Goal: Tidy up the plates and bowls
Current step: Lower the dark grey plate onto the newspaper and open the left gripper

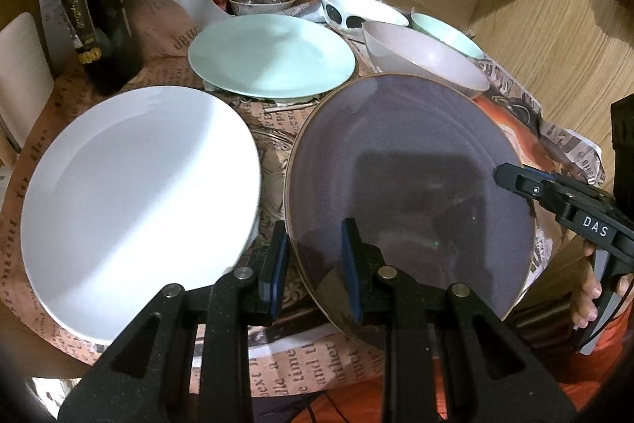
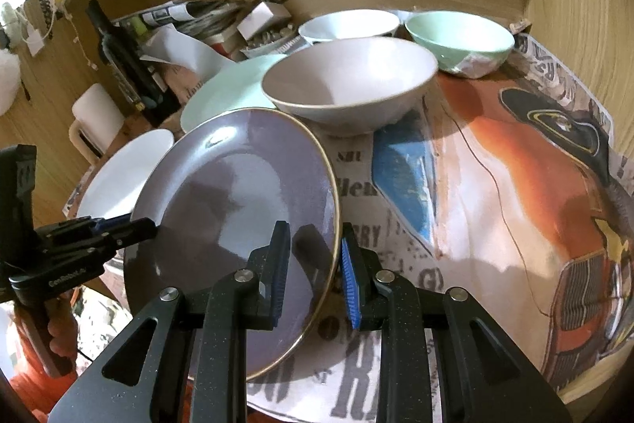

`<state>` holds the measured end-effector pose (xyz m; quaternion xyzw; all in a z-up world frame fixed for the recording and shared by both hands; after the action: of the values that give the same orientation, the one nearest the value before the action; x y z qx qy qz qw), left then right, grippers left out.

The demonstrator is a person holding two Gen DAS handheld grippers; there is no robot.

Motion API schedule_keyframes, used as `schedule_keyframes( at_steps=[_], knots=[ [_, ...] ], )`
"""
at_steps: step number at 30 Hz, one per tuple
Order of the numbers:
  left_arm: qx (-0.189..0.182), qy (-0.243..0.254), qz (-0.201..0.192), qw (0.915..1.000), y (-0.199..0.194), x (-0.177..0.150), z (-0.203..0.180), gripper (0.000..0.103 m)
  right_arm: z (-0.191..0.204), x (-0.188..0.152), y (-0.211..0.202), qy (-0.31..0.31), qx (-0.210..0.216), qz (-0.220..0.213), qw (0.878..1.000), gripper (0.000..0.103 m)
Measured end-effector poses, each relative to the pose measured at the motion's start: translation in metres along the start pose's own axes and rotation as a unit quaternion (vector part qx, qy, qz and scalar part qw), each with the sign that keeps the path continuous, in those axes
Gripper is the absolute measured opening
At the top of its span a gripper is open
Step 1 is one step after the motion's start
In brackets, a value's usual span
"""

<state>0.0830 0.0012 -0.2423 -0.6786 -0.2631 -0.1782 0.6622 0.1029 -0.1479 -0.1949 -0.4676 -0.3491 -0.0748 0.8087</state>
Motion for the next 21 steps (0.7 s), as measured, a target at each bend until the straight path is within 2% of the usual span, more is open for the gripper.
schedule_keyframes(
  at_steps=[8,21],
  knots=[
    [-0.001,-0.001,0.002,1.0,0.006,0.003,-0.002,0.025,-0.009,-0.007,0.007,0.006,-0.004,0.019,1.0,0.022],
    [0.001,0.014,-0.008,0.9999,0.01,0.007,-0.008,0.026,-0.016,-0.007,0.011,0.011,-0.01,0.021,1.0,0.025]
  ],
)
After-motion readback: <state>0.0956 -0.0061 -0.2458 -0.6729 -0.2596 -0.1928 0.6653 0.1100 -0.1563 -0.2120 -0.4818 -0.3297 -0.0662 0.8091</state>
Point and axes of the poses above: each gripper's, at about its wrist camera, not at the fingertips, and y roughly the way its jaws point, z to its left, x to its top, the point moved 9 cm from there along y, roughly the way its jaws point, and after that the axes turned 8 degrees about x, right-handed, at the moved point
